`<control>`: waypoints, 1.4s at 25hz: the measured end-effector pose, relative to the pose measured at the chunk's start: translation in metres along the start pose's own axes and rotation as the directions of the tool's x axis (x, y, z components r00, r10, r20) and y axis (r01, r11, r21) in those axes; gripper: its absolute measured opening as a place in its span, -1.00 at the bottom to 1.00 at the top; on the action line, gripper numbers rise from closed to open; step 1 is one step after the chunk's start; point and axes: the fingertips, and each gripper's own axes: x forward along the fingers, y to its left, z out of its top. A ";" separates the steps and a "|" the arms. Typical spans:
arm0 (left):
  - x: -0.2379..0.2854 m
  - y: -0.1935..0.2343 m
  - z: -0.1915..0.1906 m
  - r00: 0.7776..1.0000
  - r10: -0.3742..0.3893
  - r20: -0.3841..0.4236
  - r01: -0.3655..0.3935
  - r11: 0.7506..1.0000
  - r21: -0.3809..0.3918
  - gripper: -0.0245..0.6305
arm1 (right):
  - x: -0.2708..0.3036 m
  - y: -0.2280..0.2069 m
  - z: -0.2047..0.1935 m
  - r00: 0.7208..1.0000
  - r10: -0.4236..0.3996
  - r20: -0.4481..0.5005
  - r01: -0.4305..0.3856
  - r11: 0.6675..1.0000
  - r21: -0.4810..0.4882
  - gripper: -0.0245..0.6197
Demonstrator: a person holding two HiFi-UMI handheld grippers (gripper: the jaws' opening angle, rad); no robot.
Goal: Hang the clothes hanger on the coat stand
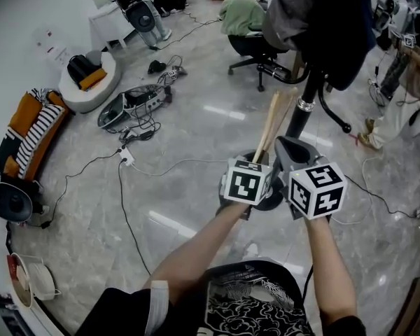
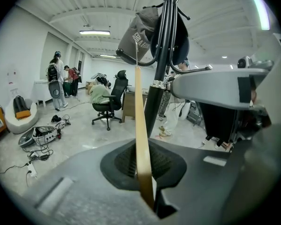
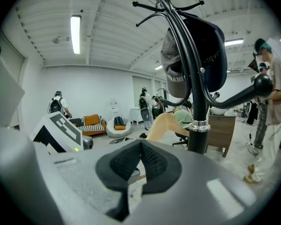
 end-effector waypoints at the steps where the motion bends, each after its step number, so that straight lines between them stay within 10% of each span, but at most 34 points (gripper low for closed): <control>1: 0.002 0.000 -0.001 1.000 -0.001 -0.002 0.001 1.000 0.002 -0.89 | 0.002 -0.001 0.000 1.000 0.000 0.000 0.000 1.000 -0.001 -0.92; 35: 0.036 -0.007 -0.025 0.997 -0.039 -0.074 0.042 0.999 0.034 -0.89 | -0.007 -0.021 -0.020 0.997 -0.076 -0.031 0.077 0.996 0.040 -0.92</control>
